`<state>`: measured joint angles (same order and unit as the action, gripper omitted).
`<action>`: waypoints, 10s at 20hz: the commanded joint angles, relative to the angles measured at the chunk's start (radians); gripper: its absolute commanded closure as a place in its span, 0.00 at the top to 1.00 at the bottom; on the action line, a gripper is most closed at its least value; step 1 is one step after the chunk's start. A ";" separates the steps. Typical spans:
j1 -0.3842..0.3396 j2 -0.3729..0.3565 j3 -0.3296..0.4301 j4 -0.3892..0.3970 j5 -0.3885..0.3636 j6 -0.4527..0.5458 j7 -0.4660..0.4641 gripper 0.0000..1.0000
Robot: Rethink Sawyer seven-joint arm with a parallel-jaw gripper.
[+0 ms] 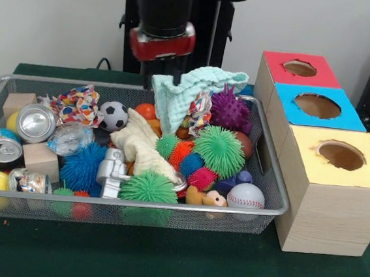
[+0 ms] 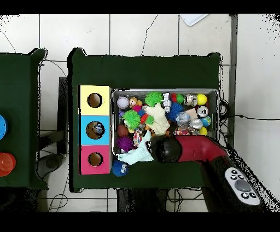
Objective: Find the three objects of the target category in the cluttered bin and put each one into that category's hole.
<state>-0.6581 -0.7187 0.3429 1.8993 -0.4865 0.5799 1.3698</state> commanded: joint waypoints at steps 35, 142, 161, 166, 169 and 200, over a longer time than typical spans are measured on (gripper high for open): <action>-0.284 0.430 0.305 -0.433 -0.242 0.148 -0.496 1.00; -0.109 0.314 0.119 -0.590 -0.388 0.502 -0.446 1.00; -0.099 0.296 0.058 -0.552 -0.385 0.550 -0.413 1.00; -0.093 0.300 0.048 -0.551 -0.381 0.565 -0.409 1.00; -0.082 0.294 0.040 -0.552 -0.377 0.589 -0.404 1.00; 0.005 0.244 -0.082 -0.488 -0.356 0.597 -0.294 0.00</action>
<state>-0.6438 -0.4950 0.2686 1.3373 -0.8384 1.1584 1.1665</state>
